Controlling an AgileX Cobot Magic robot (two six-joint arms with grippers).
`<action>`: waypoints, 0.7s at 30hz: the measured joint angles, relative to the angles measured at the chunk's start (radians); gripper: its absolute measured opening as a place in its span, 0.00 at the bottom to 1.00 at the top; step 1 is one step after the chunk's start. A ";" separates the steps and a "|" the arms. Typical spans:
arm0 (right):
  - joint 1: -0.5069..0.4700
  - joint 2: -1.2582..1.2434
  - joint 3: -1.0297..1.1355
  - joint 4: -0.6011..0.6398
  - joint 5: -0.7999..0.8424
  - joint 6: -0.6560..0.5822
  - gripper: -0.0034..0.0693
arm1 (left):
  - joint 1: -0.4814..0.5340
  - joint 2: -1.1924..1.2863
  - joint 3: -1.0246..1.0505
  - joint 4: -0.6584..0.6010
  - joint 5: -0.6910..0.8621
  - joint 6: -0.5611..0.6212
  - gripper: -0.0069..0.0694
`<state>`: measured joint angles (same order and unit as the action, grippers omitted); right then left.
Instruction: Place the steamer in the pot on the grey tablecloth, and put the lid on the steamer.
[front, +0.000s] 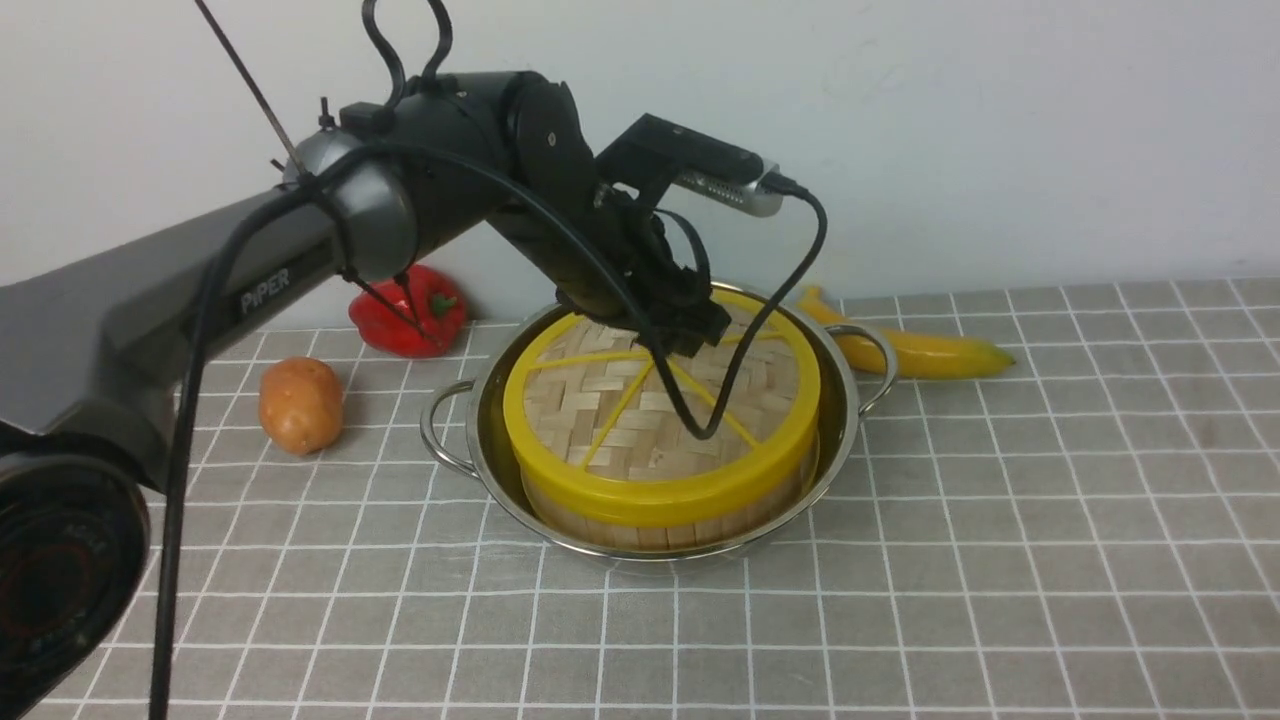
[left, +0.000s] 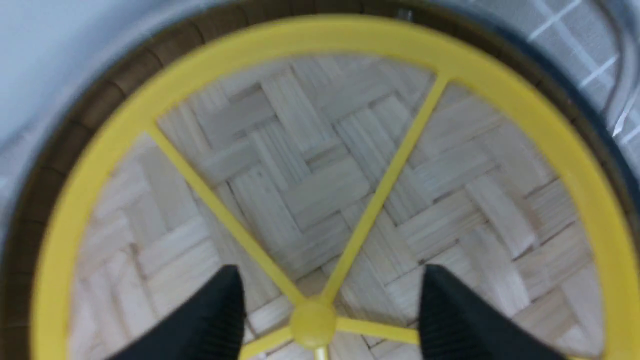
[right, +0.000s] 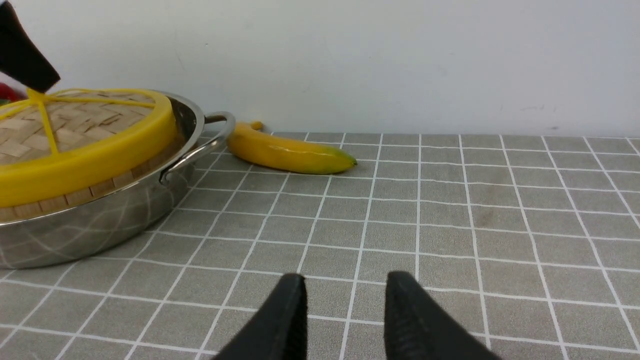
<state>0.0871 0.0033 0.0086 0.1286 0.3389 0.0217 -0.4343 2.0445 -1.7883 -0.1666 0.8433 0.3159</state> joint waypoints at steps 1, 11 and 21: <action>0.000 0.000 0.000 0.000 0.000 0.000 0.38 | 0.000 -0.016 -0.001 0.000 0.000 0.000 0.73; 0.000 0.000 0.000 0.000 0.000 0.000 0.38 | 0.000 -0.182 -0.012 -0.002 -0.002 -0.010 0.79; 0.000 0.000 0.000 0.000 0.000 0.000 0.38 | 0.000 -0.187 -0.012 0.045 -0.010 -0.010 0.79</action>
<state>0.0871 0.0033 0.0086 0.1286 0.3389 0.0217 -0.4343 1.8575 -1.8005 -0.1217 0.8331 0.3058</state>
